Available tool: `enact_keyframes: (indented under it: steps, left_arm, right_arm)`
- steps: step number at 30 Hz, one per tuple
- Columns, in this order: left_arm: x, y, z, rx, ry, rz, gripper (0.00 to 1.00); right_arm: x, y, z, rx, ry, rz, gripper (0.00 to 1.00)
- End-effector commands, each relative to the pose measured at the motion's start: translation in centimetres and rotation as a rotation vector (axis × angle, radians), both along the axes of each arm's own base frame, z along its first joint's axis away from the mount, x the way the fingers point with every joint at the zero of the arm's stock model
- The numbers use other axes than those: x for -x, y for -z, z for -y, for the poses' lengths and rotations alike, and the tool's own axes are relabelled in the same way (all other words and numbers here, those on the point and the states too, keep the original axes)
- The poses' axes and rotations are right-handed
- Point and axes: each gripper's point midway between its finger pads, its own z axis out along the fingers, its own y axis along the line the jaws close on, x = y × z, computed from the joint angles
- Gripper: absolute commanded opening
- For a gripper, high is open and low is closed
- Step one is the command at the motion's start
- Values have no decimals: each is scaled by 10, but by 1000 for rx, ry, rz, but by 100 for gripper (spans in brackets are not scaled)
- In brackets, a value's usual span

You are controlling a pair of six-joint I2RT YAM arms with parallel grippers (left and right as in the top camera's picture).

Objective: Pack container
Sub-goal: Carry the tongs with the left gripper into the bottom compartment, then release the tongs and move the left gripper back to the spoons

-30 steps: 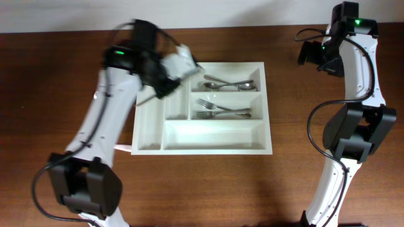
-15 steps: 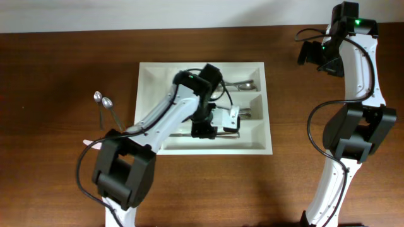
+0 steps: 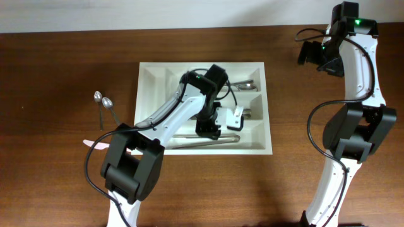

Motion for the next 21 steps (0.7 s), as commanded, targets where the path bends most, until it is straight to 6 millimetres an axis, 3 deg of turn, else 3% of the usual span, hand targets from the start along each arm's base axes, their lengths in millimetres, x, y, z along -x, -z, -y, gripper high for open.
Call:
enact_keyframes:
  steps: [1,3,5,6,7,8,9,11,13,16,17,18,19,21]
  left_arm:
    - [-49,-41,4,18,-111,159,51]
    - [-81,-62,-7,-1,-244,253,51]
    - [-139,-100,-43,-11,-563,409,51]
    - [-150,-107,-53,-10,-636,434,51]
    - [-170,-119,-77,-4,-810,478,51]
    - [-198,-133,-139,5,-1168,509,53]
    - [-202,-133,-156,10,-1250,498,55]
    - [-207,-129,-202,17,-1440,446,68]
    - [-207,-122,-237,32,-1518,376,72]
    - [-194,-112,-270,51,-1577,232,73]
    - [-189,-109,-277,49,-1591,197,80]
    - [-184,-104,-290,40,-1617,161,94]
    - [-182,-100,-296,39,-1630,139,99]
    - [-177,-78,-308,44,-1657,47,99]
  right_arm:
    - [-2,-24,2,9,13,53,99]
    - [-2,-24,2,9,13,53,99]
    - [-2,-24,2,9,13,53,99]
    - [-2,-24,2,9,13,53,99]
    - [-2,-24,2,9,13,53,99]
    - [-2,-24,2,9,13,53,99]
    - [-2,-24,2,9,13,53,99]
    - [-2,-24,2,9,13,53,99]
    - [-2,-24,2,9,13,53,99]
    - [-2,-24,2,9,13,53,99]
    - [-2,-24,2,9,13,53,99]
    - [-2,-24,2,9,13,53,99]
    - [-2,-24,2,9,13,53,99]
    - [-2,-24,2,9,13,53,99]
